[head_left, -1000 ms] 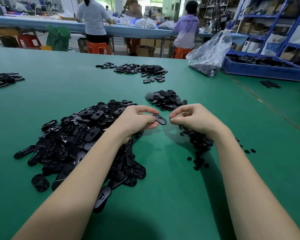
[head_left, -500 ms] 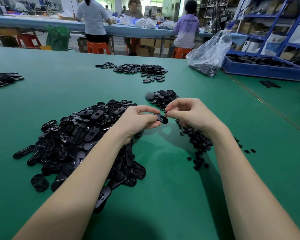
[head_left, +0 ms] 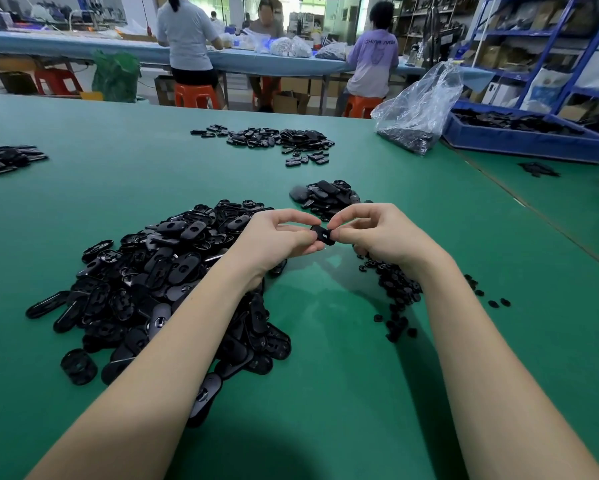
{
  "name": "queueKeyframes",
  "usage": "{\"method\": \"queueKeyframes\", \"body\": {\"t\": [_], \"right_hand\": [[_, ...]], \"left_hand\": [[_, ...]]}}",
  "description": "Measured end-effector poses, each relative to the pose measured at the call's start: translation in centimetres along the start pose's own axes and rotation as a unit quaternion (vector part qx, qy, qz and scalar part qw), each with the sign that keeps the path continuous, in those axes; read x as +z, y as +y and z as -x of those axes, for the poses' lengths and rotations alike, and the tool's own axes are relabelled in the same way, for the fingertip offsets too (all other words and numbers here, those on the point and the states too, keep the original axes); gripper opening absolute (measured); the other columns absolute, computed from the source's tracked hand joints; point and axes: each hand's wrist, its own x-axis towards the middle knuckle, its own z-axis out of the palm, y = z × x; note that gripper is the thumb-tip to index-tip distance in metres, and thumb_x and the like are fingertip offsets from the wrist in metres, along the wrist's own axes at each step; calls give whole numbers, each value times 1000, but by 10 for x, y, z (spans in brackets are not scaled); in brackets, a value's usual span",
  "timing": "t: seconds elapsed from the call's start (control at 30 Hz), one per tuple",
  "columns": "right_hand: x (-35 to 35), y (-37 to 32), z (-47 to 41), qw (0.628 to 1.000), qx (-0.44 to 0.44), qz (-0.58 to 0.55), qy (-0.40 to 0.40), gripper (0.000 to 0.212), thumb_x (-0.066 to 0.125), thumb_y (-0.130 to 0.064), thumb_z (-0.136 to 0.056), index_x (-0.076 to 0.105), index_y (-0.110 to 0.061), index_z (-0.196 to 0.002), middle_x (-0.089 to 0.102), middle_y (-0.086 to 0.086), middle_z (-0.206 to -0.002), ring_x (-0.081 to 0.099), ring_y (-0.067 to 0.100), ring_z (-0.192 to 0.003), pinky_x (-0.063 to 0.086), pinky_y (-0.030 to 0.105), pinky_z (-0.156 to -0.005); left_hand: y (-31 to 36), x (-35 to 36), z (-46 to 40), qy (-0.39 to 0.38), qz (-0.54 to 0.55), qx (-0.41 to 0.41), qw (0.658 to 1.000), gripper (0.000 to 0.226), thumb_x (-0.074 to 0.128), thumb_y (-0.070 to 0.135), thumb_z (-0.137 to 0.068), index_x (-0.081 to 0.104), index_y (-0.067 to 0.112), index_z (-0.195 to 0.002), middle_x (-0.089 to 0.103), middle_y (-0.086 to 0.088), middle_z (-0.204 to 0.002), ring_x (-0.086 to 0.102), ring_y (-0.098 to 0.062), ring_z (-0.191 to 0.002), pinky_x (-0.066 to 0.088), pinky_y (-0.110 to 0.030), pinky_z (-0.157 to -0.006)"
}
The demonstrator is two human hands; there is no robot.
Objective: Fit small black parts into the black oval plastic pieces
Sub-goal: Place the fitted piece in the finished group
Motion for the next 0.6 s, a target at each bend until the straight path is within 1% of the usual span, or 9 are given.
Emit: {"method": "queueKeyframes", "body": {"t": [0.1,0.2,0.33,0.4,0.5,0.6], "right_hand": [[0,-1,0,1000,14,4,12,8,77,-19,-88,79,-27,-86,68,-2,-76,40,10,-54,39,13,-50],[1,-1,-1,999,24,8,32,7,81,-21,-85,78,-27,-87,63,0,-74,39,10,-50,36,13,-46],[3,-2,-2,998,30,13,49,16,86,-25,-82,73,-27,-90,66,-2,-74,40,6,-44,34,12,-42],[4,-3,-3,998,31,29,51,18,87,-28,-81,72,-28,-91,70,-5,-74,41,8,-47,35,14,-44],[4,-3,-4,997,31,42,50,19,86,-30,-80,72,-29,-93,75,-5,-78,44,10,-52,39,20,-52],[5,-2,-4,996,35,51,58,19,87,-33,-80,72,-29,-92,71,-5,-77,45,6,-49,38,21,-54]], "left_hand": [[0,0,1,1,-15,12,1000,20,63,-7,-91,72,5,-104,78,-10,-85,77,-25,-88,60,-22,-80],[1,0,1,-2,-26,22,999,20,64,-5,-91,73,7,-104,78,-12,-88,77,-25,-90,60,-24,-82],[2,0,2,-11,-36,27,999,20,66,-4,-90,73,8,-105,78,-14,-90,76,-24,-92,59,-24,-84],[2,0,3,-13,-52,31,998,21,67,-3,-89,74,10,-104,78,-15,-89,75,-25,-94,60,-25,-84],[3,0,3,-16,-74,36,996,21,68,-2,-89,75,11,-105,78,-15,-89,74,-30,-98,60,-28,-88],[3,0,2,-16,-81,38,996,21,69,-1,-89,76,12,-103,78,-13,-87,75,-27,-93,60,-27,-86]]}}
